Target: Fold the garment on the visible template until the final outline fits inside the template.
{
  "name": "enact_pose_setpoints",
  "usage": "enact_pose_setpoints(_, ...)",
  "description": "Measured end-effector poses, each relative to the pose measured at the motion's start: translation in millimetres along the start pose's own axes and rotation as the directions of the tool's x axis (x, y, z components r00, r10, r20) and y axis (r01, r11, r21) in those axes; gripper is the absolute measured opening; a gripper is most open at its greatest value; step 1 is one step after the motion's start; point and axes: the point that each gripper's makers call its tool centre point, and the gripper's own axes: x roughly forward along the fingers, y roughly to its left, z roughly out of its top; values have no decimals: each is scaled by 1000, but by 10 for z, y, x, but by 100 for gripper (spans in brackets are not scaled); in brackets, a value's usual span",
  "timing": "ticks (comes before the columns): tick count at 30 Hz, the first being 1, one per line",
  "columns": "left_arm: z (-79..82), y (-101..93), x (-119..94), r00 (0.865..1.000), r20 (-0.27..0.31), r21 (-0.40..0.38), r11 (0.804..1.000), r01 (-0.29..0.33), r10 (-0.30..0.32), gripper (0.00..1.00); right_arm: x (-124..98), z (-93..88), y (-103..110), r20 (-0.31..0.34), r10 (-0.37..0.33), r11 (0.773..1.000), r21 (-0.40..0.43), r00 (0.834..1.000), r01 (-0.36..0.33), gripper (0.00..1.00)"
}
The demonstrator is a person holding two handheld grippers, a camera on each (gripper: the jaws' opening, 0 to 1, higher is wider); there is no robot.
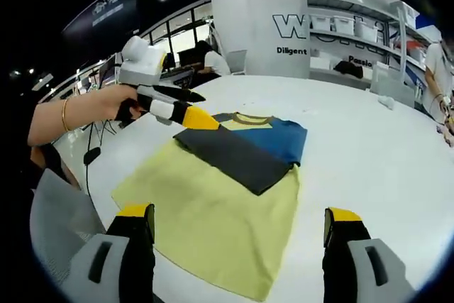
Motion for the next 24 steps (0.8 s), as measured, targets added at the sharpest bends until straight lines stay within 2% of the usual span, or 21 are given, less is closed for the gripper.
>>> enact_pose_setpoints(4,-69,137,-110,1000,11,-34,999,-16,16,99,81,89,-69,11,6,1000,3,1000,-6,99)
enact_pose_setpoints(7,-142,250,-184,999,9,-37,999,-37,37,99,160,150,-130,11,0,1000,-5,1000,0,99)
enact_pose_setpoints(10,-226,405,-263,997,-1,-35,996,-77,77,93,251,207,-193,9,-4,1000,-6,1000,4,98)
enact_pose_setpoints(13,-313,537,-350,995,4,-33,995,-96,96,94,315,268,-203,17,1,1000,2,1000,-1,98)
enact_pose_setpoints(17,-477,690,-439,994,-16,-34,993,-110,109,92,384,287,-216,8,3,1000,1,1000,-3,98)
enact_pose_setpoints(20,-619,829,-517,991,-39,-31,991,-132,131,91,458,273,-283,-20,-26,999,-39,999,25,97)
enact_pose_setpoints(24,-771,990,-608,986,-58,-41,987,-156,154,85,573,311,-336,-23,-18,1000,-19,1000,18,96)
